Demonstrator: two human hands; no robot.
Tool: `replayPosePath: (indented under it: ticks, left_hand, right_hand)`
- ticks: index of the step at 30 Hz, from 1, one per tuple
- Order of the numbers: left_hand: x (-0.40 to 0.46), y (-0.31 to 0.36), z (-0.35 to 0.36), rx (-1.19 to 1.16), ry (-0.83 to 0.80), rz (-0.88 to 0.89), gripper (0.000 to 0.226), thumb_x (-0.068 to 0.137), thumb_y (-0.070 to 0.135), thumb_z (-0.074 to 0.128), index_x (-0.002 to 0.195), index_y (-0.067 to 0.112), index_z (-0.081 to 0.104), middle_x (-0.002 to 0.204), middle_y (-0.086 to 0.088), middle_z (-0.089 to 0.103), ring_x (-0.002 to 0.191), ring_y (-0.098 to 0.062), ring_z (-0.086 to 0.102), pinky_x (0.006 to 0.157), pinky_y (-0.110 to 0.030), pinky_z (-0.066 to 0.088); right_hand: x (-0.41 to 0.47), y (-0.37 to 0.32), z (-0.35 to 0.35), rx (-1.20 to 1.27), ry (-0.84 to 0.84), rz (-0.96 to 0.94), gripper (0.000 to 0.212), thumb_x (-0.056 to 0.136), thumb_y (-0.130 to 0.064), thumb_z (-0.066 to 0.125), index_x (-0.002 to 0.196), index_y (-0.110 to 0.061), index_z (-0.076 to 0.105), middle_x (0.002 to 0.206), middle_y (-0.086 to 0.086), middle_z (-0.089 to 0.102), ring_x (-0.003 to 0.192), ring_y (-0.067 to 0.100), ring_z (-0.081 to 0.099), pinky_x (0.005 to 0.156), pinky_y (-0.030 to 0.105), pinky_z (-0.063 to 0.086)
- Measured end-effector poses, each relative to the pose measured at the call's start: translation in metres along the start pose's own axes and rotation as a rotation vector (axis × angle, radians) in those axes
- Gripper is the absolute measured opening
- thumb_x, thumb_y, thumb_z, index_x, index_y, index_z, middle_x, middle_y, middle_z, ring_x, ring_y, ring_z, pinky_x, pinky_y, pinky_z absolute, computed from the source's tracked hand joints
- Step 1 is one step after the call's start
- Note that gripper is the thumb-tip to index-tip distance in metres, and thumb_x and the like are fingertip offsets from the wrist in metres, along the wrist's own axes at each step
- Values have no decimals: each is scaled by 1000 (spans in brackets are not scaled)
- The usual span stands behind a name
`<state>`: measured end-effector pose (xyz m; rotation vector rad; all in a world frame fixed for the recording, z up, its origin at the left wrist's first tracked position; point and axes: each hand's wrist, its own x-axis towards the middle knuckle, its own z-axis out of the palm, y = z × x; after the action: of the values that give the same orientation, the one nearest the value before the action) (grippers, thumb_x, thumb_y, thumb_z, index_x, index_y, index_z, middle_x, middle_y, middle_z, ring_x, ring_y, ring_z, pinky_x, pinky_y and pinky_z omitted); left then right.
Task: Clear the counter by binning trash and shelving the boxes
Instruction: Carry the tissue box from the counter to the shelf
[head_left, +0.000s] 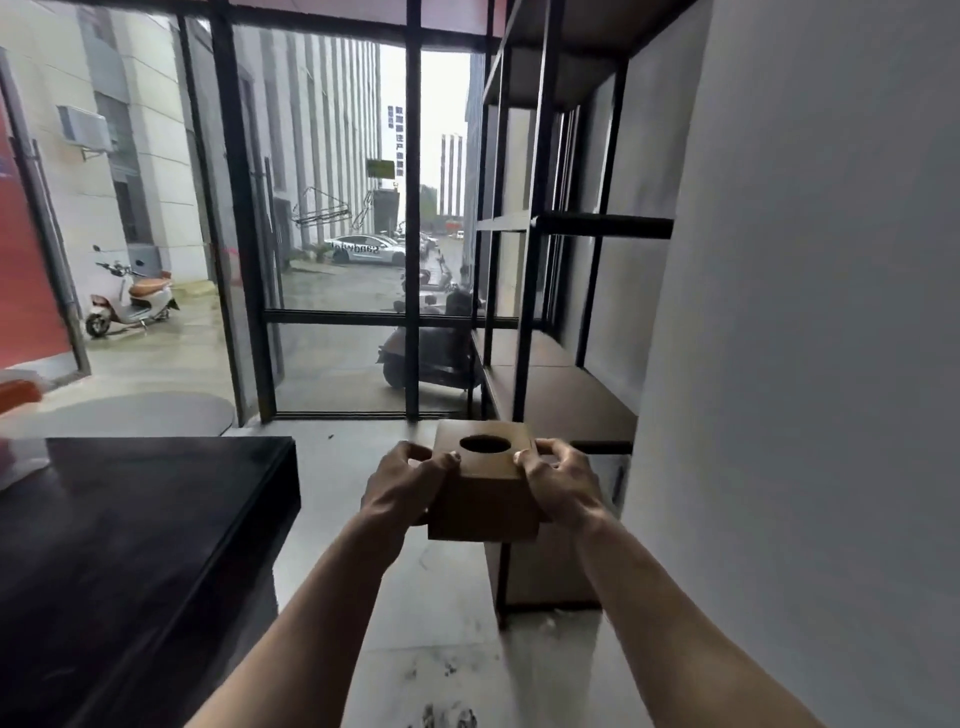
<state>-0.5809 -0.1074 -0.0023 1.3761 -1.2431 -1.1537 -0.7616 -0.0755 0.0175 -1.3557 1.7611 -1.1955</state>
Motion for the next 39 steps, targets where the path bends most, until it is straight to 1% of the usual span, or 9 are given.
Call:
replayPosePath:
  ticks: [1, 6, 10, 15, 24, 28, 31, 36, 39]
  left_hand:
    - [2, 0, 13, -3, -2, -6, 53, 60, 51, 71, 103, 22, 64, 110, -16, 72, 99, -35, 72, 83, -52, 64]
    - [49, 3, 78, 25, -2, -18, 50, 66, 50, 69, 107, 22, 62, 111, -17, 69, 100, -34, 70, 82, -48, 64]
    - [89, 1, 89, 20, 10, -16, 52, 69, 48, 69, 112, 21, 62, 112, -17, 69, 100, -34, 69, 81, -46, 63]
    - [102, -7, 91, 33, 20, -3, 49, 76, 47, 68, 118, 23, 60, 112, -15, 68, 101, -33, 68, 91, -53, 60]
    - [319, -8, 93, -3, 99, -35, 51, 62, 56, 66, 106, 29, 62, 108, -14, 70, 101, -35, 69, 91, -56, 61]
    - [412, 7, 79, -4, 143, -27, 48, 64, 56, 65, 104, 30, 60, 110, -14, 69, 102, -34, 68, 92, -54, 61]
    - [461, 14, 72, 2, 154, -27, 57, 65, 55, 64, 113, 25, 59, 110, -14, 69, 101, -33, 68, 92, -54, 60]
    - [567, 18, 55, 3, 209, -17, 55, 58, 64, 65, 102, 32, 60, 109, -12, 72, 99, -33, 70, 92, -56, 60]
    - [630, 16, 47, 2, 231, -2, 56, 54, 65, 65, 98, 30, 62, 109, -12, 73, 99, -34, 71, 92, -56, 60]
  right_hand:
    - [5, 7, -10, 8, -5, 2, 46, 99, -34, 56, 142, -16, 53, 117, 10, 62, 87, 17, 60, 68, 27, 52]
    - [69, 36, -43, 64, -15, 21, 47, 99, -29, 58, 142, -14, 50, 115, 10, 62, 97, 22, 62, 72, 26, 55]
    - [109, 42, -36, 73, -24, 35, 47, 98, -29, 59, 142, -15, 50, 125, 16, 63, 106, 28, 65, 93, 42, 58]
    - [124, 49, -26, 94, -35, 20, 46, 94, -32, 62, 137, -17, 55, 120, 14, 68, 104, 30, 68, 93, 48, 59]
    - [337, 35, 52, 48, -70, -15, 43, 94, -34, 61, 134, -19, 58, 110, 7, 69, 99, 27, 69, 88, 48, 60]
    - [431, 14, 91, 25, -93, -46, 43, 96, -34, 60, 135, -19, 56, 110, 3, 66, 101, 24, 64, 86, 37, 57]
    - [480, 5, 117, 34, -111, -37, 54, 88, -43, 60, 137, -21, 55, 122, 7, 69, 108, 28, 66, 93, 44, 57]
    - [576, -11, 162, 42, -151, -77, 47, 88, -41, 59, 131, -21, 59, 116, 8, 71, 107, 29, 67, 94, 50, 57]
    - [639, -18, 192, 33, -150, -99, 49, 81, -51, 57, 124, -27, 61, 112, 5, 73, 104, 28, 68, 92, 50, 57]
